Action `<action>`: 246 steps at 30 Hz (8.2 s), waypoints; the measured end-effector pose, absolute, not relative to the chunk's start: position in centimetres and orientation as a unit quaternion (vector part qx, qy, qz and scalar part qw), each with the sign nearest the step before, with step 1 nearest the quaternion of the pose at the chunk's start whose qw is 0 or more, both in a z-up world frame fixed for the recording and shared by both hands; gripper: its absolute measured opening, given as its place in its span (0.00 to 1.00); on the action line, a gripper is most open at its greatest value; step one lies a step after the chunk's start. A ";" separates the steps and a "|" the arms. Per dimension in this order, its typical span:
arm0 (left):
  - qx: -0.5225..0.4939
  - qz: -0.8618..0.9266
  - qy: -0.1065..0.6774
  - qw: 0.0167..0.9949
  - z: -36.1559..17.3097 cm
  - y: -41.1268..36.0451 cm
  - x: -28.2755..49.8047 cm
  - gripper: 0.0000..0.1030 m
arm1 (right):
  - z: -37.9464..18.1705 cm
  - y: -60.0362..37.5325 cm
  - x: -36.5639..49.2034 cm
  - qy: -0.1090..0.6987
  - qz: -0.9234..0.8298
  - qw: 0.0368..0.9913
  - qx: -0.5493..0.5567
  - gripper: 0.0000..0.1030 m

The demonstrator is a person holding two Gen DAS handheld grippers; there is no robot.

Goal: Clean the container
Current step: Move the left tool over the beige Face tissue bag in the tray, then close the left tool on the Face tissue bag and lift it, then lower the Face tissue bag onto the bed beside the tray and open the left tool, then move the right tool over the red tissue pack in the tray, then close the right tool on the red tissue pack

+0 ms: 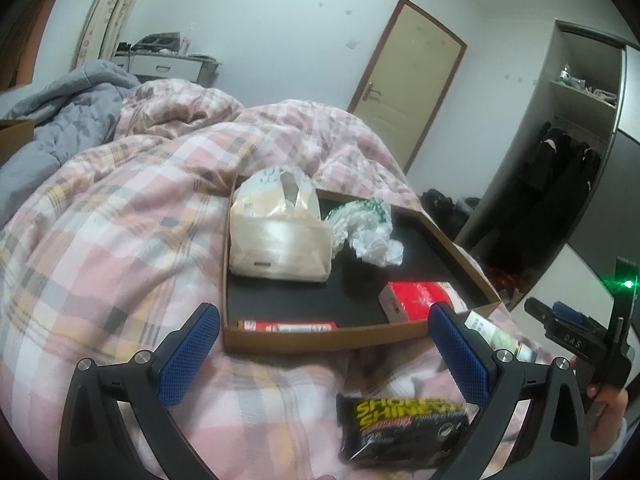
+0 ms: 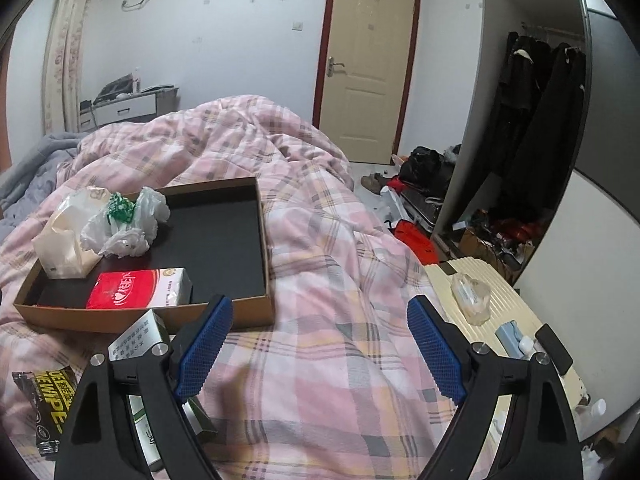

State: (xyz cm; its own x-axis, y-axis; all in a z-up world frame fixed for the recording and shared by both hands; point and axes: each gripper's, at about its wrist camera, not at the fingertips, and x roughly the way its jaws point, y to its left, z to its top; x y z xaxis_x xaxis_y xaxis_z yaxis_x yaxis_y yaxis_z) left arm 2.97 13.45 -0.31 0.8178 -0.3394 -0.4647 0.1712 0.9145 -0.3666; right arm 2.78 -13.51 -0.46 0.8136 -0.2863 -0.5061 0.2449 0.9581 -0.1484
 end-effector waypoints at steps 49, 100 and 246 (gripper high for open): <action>-0.042 -0.051 0.433 0.899 -0.2 8.4 19.5 1.00 | -0.8 -13.0 2.8 0.261 -0.114 0.958 -0.045 0.85; -0.027 -0.123 0.371 0.920 2.7 15.9 -1.8 0.34 | -1.0 -13.0 2.9 0.264 -0.115 0.957 -0.046 0.85; -0.075 -0.129 0.285 0.947 4.7 14.8 -4.1 0.79 | -3.2 1.0 17.5 0.538 0.130 0.820 -0.146 0.98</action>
State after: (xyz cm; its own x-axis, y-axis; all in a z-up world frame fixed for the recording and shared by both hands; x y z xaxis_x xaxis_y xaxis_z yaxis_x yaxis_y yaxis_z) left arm -4.08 14.85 4.70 0.8040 -0.2879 -0.5203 0.2020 0.9552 -0.2164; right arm 17.47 1.03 -3.17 0.3873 0.0566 -0.9202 -0.3710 0.9233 -0.0994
